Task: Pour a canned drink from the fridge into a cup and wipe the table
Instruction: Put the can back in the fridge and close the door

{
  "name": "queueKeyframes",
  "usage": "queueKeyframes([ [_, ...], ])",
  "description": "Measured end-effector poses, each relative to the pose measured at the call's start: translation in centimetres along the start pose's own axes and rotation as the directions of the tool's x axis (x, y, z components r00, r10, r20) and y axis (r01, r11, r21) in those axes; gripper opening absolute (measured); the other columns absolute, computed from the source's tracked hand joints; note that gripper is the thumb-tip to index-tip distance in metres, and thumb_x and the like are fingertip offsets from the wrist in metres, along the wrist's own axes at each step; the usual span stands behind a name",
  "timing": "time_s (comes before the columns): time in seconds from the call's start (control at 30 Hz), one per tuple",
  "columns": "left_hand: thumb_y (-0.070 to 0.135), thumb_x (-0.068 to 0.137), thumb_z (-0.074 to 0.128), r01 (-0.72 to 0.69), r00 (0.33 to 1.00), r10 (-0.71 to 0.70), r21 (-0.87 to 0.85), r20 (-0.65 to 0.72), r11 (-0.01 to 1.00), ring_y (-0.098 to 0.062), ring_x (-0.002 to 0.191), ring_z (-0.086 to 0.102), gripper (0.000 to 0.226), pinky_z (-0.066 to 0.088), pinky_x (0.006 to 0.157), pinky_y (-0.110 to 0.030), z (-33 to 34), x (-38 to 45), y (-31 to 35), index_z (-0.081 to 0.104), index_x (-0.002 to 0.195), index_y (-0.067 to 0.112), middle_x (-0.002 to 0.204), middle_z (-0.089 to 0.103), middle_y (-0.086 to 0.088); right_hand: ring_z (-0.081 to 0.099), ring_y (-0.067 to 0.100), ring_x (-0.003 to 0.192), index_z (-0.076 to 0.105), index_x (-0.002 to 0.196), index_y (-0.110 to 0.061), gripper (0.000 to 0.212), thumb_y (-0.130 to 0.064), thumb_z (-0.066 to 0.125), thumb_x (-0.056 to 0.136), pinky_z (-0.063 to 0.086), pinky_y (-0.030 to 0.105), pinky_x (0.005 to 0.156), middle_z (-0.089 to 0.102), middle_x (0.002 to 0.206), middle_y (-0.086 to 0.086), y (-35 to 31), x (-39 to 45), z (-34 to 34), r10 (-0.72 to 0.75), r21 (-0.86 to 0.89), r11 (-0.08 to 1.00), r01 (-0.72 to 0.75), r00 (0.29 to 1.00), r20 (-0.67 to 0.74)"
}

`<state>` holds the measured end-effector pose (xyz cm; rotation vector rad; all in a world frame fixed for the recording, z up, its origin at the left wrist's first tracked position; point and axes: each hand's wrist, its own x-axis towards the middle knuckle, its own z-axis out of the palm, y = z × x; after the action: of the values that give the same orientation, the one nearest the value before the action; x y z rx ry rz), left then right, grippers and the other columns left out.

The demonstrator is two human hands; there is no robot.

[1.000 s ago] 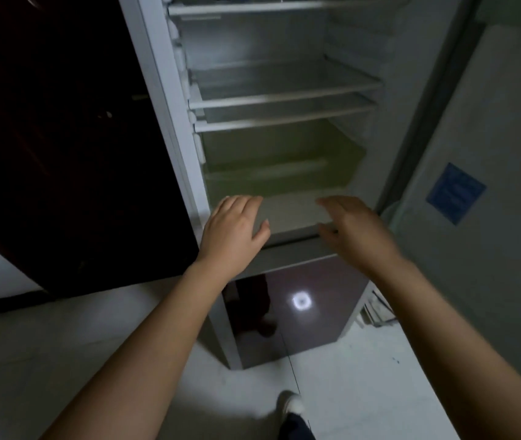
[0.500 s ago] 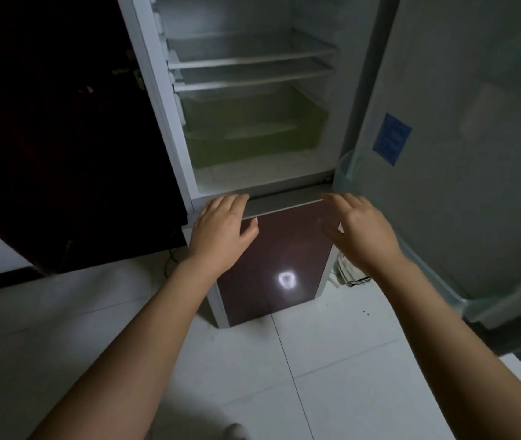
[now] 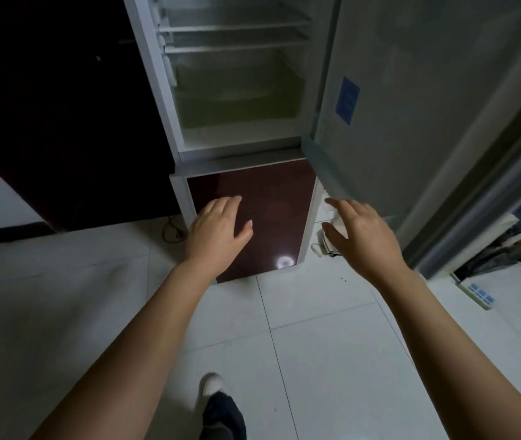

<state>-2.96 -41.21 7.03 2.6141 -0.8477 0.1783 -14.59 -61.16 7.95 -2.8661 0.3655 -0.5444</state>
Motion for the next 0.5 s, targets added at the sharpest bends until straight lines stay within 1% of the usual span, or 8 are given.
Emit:
queueKeyframes([
  [0.07,0.035,0.094,0.045,-0.021,1.000,0.021,-0.009,0.013,1.000,-0.020,0.133,0.035,0.054,0.031,0.106,-0.032,0.3,-0.9,1.3,0.035,0.141,0.010,0.142,0.043,-0.005,0.052,0.027,0.114,0.046,0.132,-0.015,0.044,-0.029,0.054,0.091,0.044,0.038,0.091,0.058,0.126,0.008,0.7,-1.6,-0.8,0.025,0.012,1.000,-0.025,1.000,-0.012],
  [0.2,0.035,0.094,0.045,-0.097,0.994,0.098,-0.026,0.050,0.995,-0.020,0.133,0.035,0.054,0.029,0.107,-0.031,1.2,-1.6,3.8,0.035,0.140,0.009,0.142,0.043,-0.006,0.057,0.028,0.106,0.046,0.132,-0.015,0.045,-0.029,0.054,0.090,0.046,0.040,0.089,0.058,0.124,0.011,2.5,-4.3,-2.0,0.104,0.056,0.993,-0.102,0.994,-0.035],
  [0.33,0.034,0.093,0.046,-0.189,0.979,0.193,-0.058,0.072,0.980,-0.020,0.133,0.034,0.054,0.029,0.106,-0.031,2.0,-1.1,6.6,0.035,0.140,0.010,0.142,0.042,-0.005,0.055,0.028,0.103,0.045,0.133,-0.013,0.047,-0.027,0.055,0.090,0.047,0.039,0.083,0.060,0.117,0.012,4.3,-6.5,-3.3,0.200,0.066,0.978,-0.196,0.978,-0.060],
  [0.4,0.034,0.094,0.046,-0.230,0.968,0.236,-0.075,0.086,0.970,-0.018,0.134,0.032,0.054,0.028,0.106,-0.030,2.4,-0.4,8.1,0.034,0.141,0.011,0.144,0.040,-0.004,0.053,0.028,0.107,0.044,0.134,-0.013,0.047,-0.027,0.055,0.090,0.045,0.038,0.086,0.059,0.119,0.012,5.1,-7.4,-4.1,0.256,0.059,0.966,-0.252,0.963,-0.080],
  [0.5,0.034,0.093,0.046,-0.305,0.943,0.315,-0.101,0.109,0.947,-0.019,0.133,0.033,0.053,0.028,0.105,-0.030,3.3,0.9,10.2,0.034,0.140,0.011,0.143,0.041,-0.004,0.048,0.026,0.119,0.041,0.136,-0.015,0.049,-0.029,0.052,0.091,0.041,0.036,0.094,0.054,0.129,0.010,6.4,-8.7,-5.1,0.361,0.080,0.932,-0.354,0.926,-0.106],
])
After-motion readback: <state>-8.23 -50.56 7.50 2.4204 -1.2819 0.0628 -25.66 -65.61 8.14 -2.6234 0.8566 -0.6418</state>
